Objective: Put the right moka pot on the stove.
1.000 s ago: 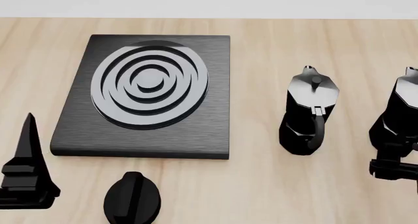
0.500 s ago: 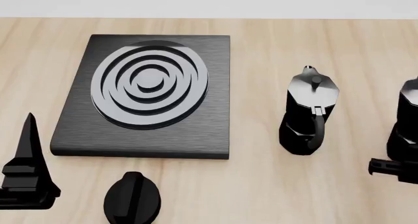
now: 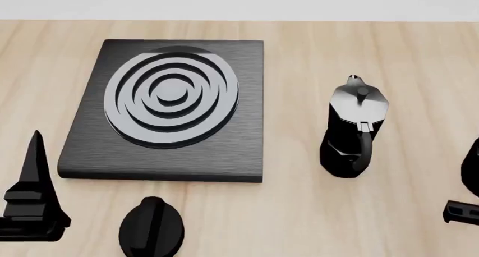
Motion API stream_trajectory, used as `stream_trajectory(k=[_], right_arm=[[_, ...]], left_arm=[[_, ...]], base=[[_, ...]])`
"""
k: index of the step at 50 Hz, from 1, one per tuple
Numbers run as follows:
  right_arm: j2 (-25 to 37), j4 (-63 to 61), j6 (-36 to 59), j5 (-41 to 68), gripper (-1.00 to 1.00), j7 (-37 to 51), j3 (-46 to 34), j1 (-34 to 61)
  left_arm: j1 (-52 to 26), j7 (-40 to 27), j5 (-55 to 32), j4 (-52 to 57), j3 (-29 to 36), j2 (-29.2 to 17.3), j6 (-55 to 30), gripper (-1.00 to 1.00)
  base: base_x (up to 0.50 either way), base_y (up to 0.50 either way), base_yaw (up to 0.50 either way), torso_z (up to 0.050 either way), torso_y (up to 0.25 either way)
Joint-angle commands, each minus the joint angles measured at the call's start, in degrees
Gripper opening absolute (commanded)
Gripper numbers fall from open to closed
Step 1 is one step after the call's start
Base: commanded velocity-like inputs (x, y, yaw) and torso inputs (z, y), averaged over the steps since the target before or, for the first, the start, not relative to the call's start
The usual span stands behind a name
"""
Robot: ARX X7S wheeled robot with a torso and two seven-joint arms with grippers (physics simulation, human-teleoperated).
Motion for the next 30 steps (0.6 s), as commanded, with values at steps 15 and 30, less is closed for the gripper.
stream_trajectory(k=[15,30], right_arm=[[-0.9,-23.1,-1.2,2.8,-1.00,2.4,12.1,-21.0],[-2.8,-30.1,-4.4,1.6,-1.00,-0.3,12.7,-29.4]], left_arm=[[-0.2,-0.3,-0.5,-0.2,0.3,-0.4,0.3,1.00],[-0.4,-0.5,-0.6,-0.4,0.7,-0.7,0.2,1.00]], base=[[0.00,0.00,0.00,0.000,0.000],[0.00,0.00,0.00,0.000,0.001]])
